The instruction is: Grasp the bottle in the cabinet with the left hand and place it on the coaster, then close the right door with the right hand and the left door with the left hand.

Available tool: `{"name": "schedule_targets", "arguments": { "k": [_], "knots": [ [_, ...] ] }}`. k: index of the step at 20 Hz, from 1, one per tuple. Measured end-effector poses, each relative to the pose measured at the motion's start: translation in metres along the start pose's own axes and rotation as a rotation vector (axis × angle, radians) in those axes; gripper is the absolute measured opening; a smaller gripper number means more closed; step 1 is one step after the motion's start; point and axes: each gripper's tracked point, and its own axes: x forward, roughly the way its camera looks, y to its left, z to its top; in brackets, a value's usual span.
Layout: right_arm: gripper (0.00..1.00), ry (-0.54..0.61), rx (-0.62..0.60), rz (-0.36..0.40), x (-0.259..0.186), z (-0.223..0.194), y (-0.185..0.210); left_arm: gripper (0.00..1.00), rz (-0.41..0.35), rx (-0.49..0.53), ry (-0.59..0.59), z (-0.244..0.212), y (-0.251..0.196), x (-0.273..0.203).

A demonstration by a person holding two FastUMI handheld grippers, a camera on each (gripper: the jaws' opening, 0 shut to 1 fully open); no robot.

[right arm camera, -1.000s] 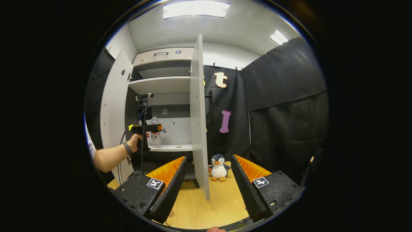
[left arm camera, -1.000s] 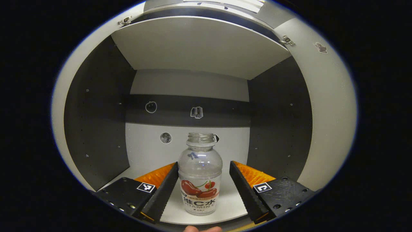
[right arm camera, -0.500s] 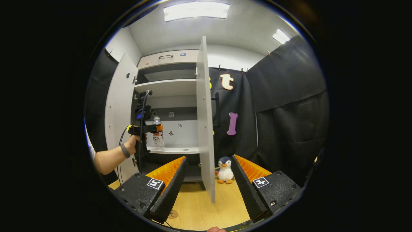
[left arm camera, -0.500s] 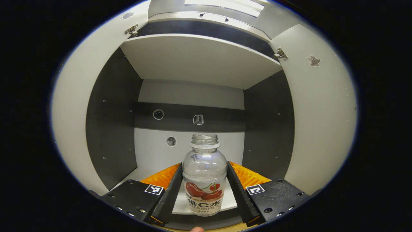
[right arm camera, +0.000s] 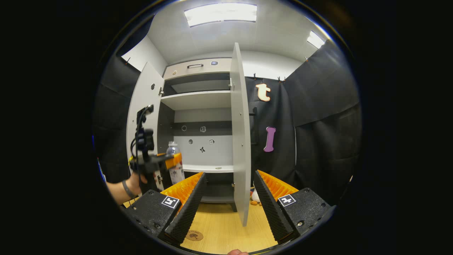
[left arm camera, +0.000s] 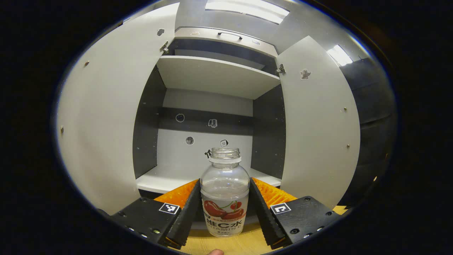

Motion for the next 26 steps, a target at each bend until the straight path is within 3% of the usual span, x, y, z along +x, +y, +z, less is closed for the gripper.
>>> {"name": "schedule_targets", "arguments": {
  "k": [3,6,7,15,26],
  "knots": [
    [0.83,-0.005,0.009,0.031,-0.003,0.008,0.008,0.78,-0.029,-0.008,0.014,-0.04,-0.02,-0.031],
    [0.83,0.004,-0.002,0.049,-0.009,0.014,0.01,0.82,-0.005,-0.023,0.045,-0.089,-0.033,-0.055],
    [0.83,0.009,-0.008,0.048,-0.011,0.015,0.009,0.78,0.003,-0.024,0.045,-0.105,-0.037,-0.062],
    [0.83,0.078,-0.079,0.074,-0.02,0.003,0.025,0.78,0.075,-0.018,0.065,-0.194,-0.057,-0.093],
    [0.83,0.149,-0.078,0.116,-0.005,-0.017,0.042,0.78,0.133,0.069,0.064,-0.232,-0.06,-0.106]
  ]
}}
